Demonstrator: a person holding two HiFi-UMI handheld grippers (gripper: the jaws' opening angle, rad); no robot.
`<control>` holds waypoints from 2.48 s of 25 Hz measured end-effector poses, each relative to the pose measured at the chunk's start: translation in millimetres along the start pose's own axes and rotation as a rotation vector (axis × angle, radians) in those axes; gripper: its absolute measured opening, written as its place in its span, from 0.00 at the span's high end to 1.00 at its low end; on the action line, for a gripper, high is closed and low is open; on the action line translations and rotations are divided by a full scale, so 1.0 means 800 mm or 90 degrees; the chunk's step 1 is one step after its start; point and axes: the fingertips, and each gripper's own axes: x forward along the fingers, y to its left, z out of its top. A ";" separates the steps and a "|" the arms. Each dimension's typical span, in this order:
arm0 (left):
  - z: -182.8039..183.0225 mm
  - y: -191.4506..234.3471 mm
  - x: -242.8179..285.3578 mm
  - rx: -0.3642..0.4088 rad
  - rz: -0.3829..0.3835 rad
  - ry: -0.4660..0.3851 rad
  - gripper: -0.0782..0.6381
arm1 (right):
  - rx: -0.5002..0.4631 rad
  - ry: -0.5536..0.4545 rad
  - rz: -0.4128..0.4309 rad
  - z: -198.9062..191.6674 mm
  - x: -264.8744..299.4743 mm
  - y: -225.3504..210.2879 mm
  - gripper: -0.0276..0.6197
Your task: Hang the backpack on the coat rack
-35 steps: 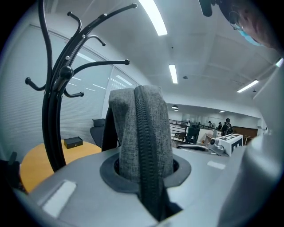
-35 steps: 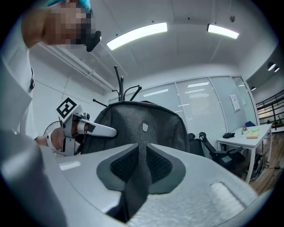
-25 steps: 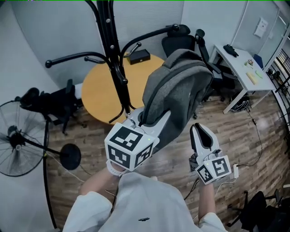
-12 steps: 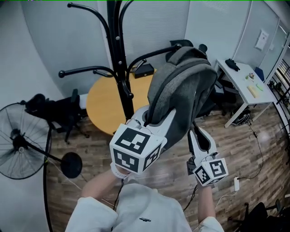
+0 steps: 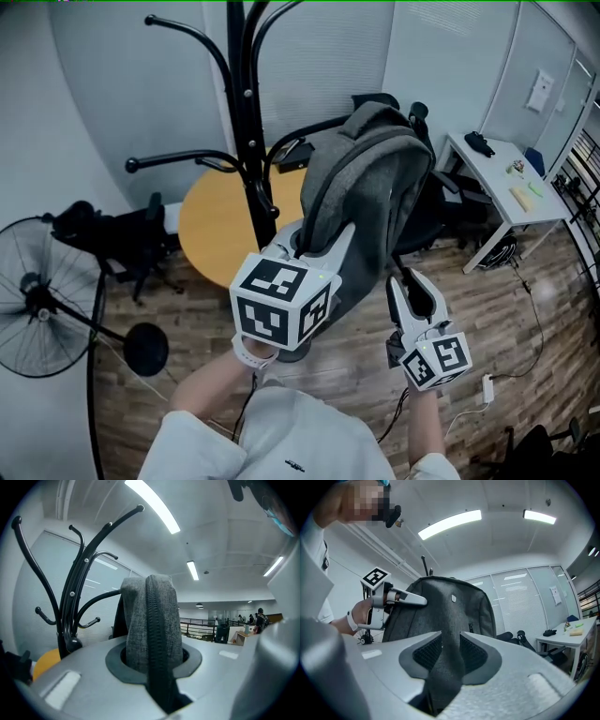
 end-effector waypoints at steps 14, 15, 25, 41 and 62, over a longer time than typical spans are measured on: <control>-0.011 0.042 0.000 -0.062 0.056 -0.025 0.74 | 0.013 0.004 -0.005 -0.010 0.004 -0.004 0.79; -0.012 0.048 0.002 -0.067 0.063 -0.027 0.74 | 0.015 0.005 -0.007 -0.012 0.003 -0.006 0.79; -0.052 0.087 -0.001 -0.134 0.130 -0.016 0.74 | 0.047 0.037 -0.032 -0.037 -0.016 -0.020 0.79; -0.075 0.087 -0.034 -0.116 0.148 -0.060 0.61 | 0.079 0.059 -0.022 -0.058 -0.020 0.010 0.79; -0.108 0.037 -0.075 -0.044 0.087 -0.011 0.53 | 0.062 0.098 -0.057 -0.073 -0.055 -0.006 0.73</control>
